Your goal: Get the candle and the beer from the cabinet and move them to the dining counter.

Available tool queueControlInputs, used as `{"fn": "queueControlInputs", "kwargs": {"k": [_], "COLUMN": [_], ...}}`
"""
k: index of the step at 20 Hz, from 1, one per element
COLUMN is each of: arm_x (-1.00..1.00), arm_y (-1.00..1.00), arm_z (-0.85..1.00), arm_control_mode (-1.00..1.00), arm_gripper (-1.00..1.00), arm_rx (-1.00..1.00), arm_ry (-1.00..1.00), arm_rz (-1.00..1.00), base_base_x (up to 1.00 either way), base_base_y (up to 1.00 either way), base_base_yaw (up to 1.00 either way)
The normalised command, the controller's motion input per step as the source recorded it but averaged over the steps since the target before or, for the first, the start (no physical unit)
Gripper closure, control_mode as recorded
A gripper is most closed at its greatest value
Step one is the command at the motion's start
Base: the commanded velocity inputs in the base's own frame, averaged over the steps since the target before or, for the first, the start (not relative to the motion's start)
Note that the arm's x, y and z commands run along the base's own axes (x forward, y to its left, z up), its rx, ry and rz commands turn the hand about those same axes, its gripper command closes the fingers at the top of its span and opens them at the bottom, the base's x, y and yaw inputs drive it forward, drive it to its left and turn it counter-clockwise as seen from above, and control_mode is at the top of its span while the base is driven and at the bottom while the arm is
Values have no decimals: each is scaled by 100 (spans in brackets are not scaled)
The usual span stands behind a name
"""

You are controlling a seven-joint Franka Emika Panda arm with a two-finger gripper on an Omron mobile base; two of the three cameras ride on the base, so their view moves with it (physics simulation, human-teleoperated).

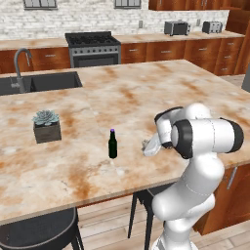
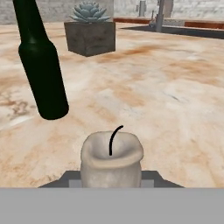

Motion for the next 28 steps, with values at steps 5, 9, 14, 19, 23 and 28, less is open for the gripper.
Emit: {"fn": "queueControlInputs", "kwargs": {"k": [5, 9, 14, 19, 23, 28], "arm_x": [25, 24, 16, 8, 0, 0], "arm_y": [0, 0, 0, 0, 0, 0], "arm_z": [-19, -15, -9, -9, -3, 0], "arm_control_mode": [-100, -100, -100, -100, -100, -100], "arm_gripper": [100, 100, 100, 100, 100, 100], "arm_rx": [0, 1, 2, 2, 3, 3], "arm_ry": [0, 0, 0, 0, 0, -1], "arm_rz": [0, 0, 0, 0, 0, 0], "base_base_x": [0, 0, 0, 0, 0, 0], "base_base_y": [0, 0, 0, 0, 0, 0], "base_base_yaw": [0, 0, 0, 0, 0, 0]}}
